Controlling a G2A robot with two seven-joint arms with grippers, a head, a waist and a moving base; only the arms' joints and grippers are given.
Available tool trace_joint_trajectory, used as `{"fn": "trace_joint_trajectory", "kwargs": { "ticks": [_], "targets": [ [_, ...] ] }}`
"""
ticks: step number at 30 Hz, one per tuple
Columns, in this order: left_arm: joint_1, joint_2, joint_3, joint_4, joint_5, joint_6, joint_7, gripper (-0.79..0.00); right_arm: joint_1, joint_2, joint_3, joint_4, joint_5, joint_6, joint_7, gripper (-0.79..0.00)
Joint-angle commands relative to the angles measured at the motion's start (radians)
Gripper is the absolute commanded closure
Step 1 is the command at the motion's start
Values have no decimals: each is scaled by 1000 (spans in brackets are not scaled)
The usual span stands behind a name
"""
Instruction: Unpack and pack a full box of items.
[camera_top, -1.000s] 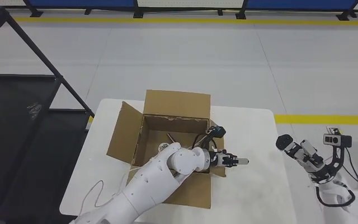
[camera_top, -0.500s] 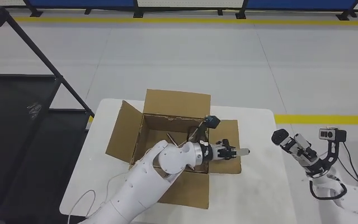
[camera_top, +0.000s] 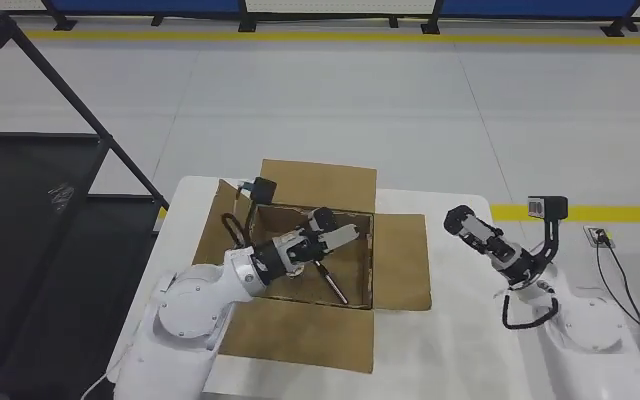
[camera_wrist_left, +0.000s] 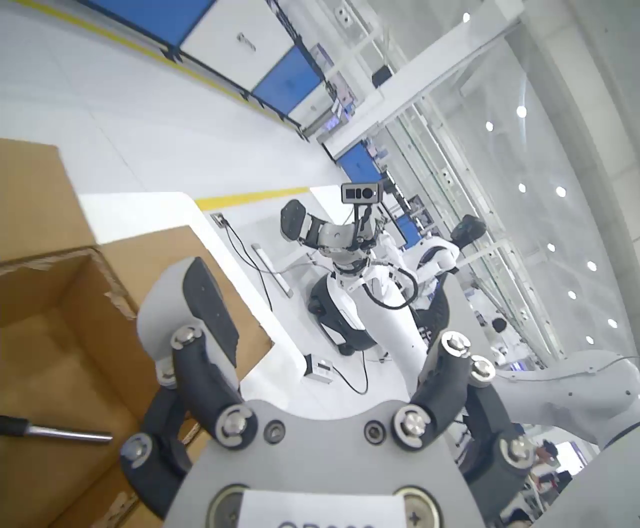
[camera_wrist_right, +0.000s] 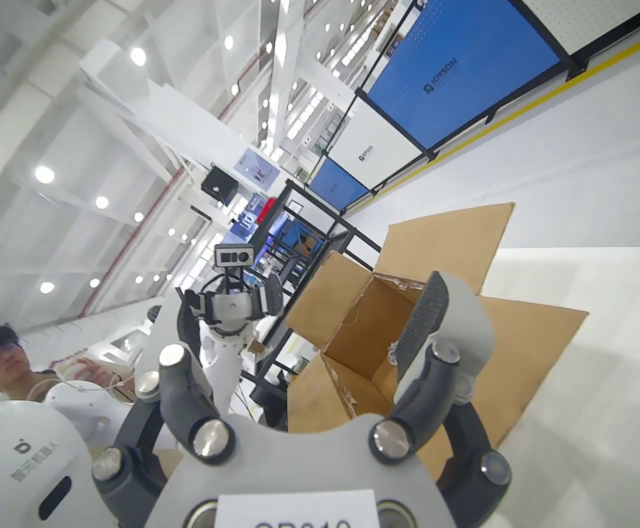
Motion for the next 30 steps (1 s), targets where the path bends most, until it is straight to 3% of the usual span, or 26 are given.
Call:
{"fn": "trace_joint_trajectory", "kwargs": {
  "ticks": [1, 7, 9, 12, 26, 30],
  "targets": [
    [67, 13, -113, -41, -23, -11, -3, -785, 29, -4, -57, -21, -86, 29, -22, -785],
    [222, 41, -386, -99, -119, -37, -16, -785, 157, -26, -275, -42, -380, 156, -72, -785],
    [254, 48, -471, -89, -164, -43, -29, -785, 196, -36, -338, -30, -418, 190, -78, -785],
    [295, 61, -578, -68, -199, -56, -74, -785, 202, -38, -344, -28, -420, 198, -88, -785],
    [295, 61, -578, -68, -199, -56, -74, -785, 202, -38, -344, -28, -420, 198, -88, -785],
    [299, 63, -578, -62, -202, -35, -44, -785, 276, -51, -453, -49, -557, 254, -49, -785]
  ]
}}
